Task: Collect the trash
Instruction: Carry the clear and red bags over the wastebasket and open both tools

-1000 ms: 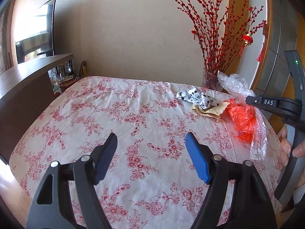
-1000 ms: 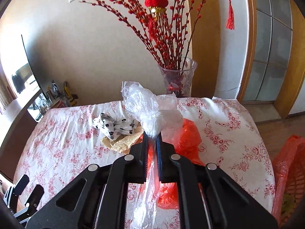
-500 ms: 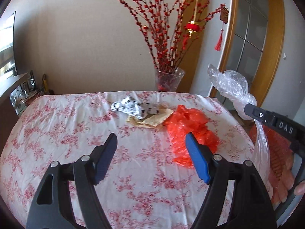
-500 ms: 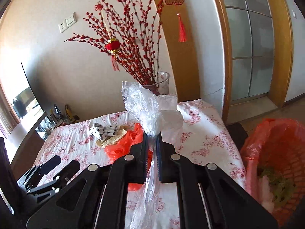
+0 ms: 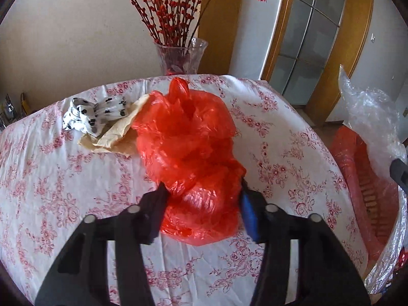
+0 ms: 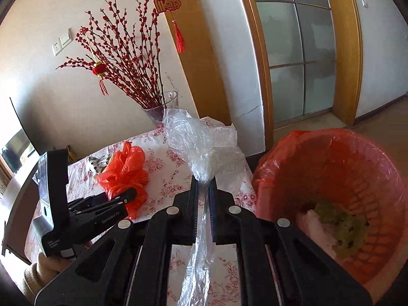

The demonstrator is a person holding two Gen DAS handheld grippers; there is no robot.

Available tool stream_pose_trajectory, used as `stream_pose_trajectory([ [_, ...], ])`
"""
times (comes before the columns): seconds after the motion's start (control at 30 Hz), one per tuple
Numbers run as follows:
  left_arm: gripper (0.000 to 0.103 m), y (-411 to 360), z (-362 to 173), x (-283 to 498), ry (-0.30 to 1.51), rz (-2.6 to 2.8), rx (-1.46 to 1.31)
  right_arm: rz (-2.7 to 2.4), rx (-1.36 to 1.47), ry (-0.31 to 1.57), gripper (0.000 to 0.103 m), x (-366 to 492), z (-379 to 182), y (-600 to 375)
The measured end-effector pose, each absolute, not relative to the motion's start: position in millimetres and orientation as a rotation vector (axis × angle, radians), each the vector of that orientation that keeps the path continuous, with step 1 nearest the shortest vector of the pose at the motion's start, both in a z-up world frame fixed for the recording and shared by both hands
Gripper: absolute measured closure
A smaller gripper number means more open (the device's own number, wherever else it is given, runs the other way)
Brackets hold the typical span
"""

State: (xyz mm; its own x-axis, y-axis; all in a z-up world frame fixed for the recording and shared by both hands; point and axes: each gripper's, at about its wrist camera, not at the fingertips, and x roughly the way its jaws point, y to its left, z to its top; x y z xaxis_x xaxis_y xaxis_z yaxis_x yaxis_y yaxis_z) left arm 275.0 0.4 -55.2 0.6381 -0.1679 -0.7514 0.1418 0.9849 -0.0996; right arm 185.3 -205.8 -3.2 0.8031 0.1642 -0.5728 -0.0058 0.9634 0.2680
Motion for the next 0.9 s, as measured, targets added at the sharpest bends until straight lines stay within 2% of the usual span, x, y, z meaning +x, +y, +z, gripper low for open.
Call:
stream_pose_trajectory([
  [0.1,0.074,-7,-53,268,0.831,-0.194,-0.017,0.085,0.277,0.630,0.095,178,-4,-217],
  [0.2,0.077,-16,-46,254,0.809,-0.225,-0.012,0.080,0.294,0.624,0.095,170,-3,-224],
  [0.9,0.077,-98,3,179,0.684,-0.421,0.057,-0.037,0.371,0.523,0.095,109,10,-295],
])
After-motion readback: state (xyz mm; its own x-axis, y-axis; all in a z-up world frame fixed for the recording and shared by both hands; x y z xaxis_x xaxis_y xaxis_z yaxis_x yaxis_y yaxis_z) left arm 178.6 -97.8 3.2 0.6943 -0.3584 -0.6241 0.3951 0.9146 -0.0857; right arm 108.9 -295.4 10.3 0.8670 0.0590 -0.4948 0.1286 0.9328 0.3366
